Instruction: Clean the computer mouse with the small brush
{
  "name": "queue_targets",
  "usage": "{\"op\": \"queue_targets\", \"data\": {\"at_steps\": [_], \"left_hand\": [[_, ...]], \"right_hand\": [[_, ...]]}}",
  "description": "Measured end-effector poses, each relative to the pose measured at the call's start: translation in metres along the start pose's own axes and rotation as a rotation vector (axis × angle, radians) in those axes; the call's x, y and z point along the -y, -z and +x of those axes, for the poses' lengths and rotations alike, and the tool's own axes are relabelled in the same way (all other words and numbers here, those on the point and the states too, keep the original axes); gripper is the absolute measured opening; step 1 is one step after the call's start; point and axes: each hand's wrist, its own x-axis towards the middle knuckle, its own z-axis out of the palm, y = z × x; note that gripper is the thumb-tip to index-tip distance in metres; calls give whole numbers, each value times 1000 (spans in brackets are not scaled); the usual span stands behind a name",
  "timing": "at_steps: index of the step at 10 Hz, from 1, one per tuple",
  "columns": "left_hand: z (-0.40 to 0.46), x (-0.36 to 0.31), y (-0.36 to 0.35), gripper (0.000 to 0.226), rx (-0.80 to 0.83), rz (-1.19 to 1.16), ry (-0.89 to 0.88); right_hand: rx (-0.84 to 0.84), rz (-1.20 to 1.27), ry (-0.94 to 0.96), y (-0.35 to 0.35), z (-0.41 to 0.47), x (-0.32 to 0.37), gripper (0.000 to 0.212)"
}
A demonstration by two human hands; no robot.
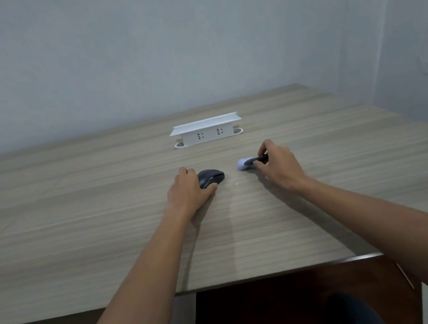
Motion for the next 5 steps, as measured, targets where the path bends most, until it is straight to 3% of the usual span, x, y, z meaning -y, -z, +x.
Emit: {"op": "queue_targets", "data": {"at_steps": [1,4,5], "left_hand": [[-1,0,0,63,-18,-9,-2],[-4,2,6,75,-101,-191,42],[2,12,15,69,-155,-232,49]], "right_hand": [[8,-41,-18,-4,-2,0,13],[60,-48,78,4,5,-11,45],[32,-27,69,15,8,-19,45]]}}
